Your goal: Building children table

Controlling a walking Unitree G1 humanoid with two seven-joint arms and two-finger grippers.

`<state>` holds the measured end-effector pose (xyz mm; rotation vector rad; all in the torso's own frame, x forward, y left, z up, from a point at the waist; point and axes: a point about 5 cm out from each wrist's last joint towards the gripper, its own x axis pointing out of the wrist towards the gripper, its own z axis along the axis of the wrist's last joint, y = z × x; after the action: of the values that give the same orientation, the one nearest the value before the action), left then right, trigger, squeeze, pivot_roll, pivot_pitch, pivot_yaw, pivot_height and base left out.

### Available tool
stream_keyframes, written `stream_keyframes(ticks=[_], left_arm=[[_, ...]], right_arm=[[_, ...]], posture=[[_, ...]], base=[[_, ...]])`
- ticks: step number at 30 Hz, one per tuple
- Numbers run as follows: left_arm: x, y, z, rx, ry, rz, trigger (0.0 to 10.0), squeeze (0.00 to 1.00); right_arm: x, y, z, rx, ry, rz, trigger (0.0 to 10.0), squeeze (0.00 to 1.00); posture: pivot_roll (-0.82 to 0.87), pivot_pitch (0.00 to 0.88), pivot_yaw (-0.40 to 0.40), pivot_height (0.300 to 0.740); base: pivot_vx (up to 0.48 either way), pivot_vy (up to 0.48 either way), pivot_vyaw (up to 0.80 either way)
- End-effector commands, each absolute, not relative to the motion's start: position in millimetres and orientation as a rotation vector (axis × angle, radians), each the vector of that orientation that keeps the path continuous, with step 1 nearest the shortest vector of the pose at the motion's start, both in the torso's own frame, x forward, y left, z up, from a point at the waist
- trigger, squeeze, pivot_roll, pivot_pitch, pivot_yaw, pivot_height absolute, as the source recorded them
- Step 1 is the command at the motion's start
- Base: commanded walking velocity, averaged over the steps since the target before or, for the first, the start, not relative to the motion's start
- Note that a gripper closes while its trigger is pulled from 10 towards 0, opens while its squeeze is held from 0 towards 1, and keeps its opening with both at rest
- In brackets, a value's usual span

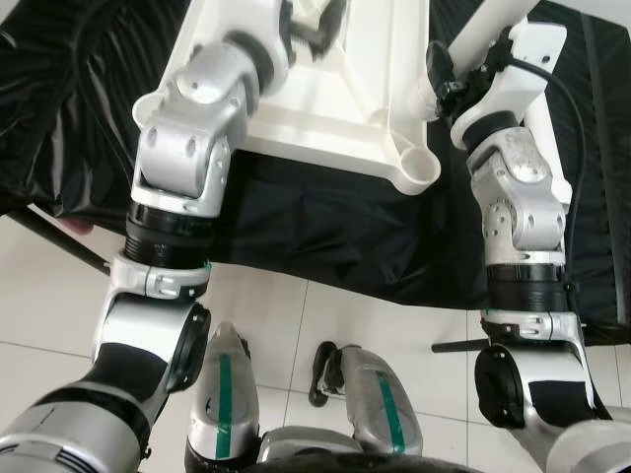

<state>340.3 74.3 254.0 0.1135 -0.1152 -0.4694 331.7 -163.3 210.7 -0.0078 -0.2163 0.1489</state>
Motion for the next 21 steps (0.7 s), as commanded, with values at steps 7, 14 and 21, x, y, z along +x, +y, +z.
stream_keyframes(ticks=[7,14,21], left_arm=[[331,66,219,0.273,-0.083,-0.588,10.0,0.0],[326,64,206,0.342,-0.091,-0.596,10.0,0.0],[319,67,189,0.435,-0.093,-0.623,10.0,0.0]], right_arm=[[312,-162,204,-0.032,-0.225,0.154,10.0,0.0],[307,-158,198,-0.012,-0.212,0.163,10.0,0.0],[301,-150,185,-0.015,-0.179,0.208,10.0,0.0]], posture=[[0.12,0.087,-0.09,0.74],[0.11,0.082,-0.085,0.74],[0.12,0.087,-0.087,0.74]], base=[[0.0,0.0,0.0],[0.0,0.0,0.0],[0.0,0.0,0.0]])
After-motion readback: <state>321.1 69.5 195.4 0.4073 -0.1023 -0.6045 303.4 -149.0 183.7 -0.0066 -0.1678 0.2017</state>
